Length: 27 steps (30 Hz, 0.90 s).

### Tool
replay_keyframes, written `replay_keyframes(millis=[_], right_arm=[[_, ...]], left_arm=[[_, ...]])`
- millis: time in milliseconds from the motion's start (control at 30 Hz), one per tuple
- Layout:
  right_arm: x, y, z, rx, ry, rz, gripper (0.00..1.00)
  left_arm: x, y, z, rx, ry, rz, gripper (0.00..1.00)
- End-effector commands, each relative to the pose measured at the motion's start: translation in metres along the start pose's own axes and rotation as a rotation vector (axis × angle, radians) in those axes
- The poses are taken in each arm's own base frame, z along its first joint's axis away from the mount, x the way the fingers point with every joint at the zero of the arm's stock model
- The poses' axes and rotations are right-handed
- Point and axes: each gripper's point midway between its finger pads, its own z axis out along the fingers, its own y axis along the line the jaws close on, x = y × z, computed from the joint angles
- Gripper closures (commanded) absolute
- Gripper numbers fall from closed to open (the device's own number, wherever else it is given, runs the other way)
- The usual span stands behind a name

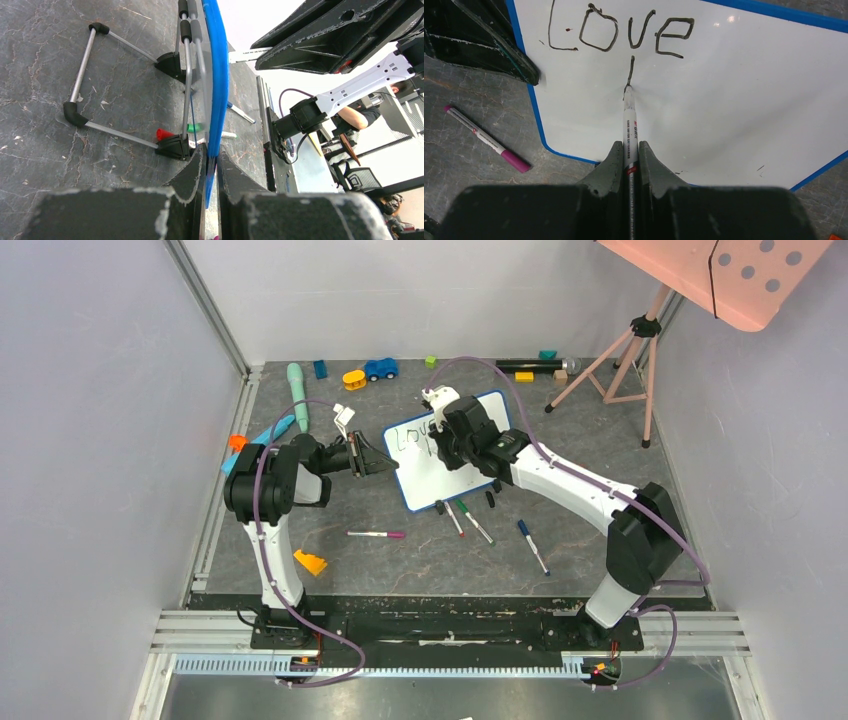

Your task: Write a sentence on the whiteboard

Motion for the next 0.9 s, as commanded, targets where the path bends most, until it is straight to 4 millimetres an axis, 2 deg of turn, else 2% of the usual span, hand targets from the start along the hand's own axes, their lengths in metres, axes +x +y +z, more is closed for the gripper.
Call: replay_keyframes(millis=[0, 433, 867], right_arm=[[-0.023, -0.006, 0.000, 0.034, -0.056, 0.001, 1.00], [-0.018, -0.020, -0.005, 0.105, -0.042, 0.004, 1.00], [0.010, -0.017, -0.004, 0.084, 0.007, 0.006, 1.00]], left_arm=[[0.005, -0.009, 0.001, 0.046, 0.047, 0.024, 0.98], [0.006, -0.010, 0.001, 0.047, 0.047, 0.026, 0.98], [0.005, -0.011, 0.001, 0.048, 0.048, 0.031, 0.98]])
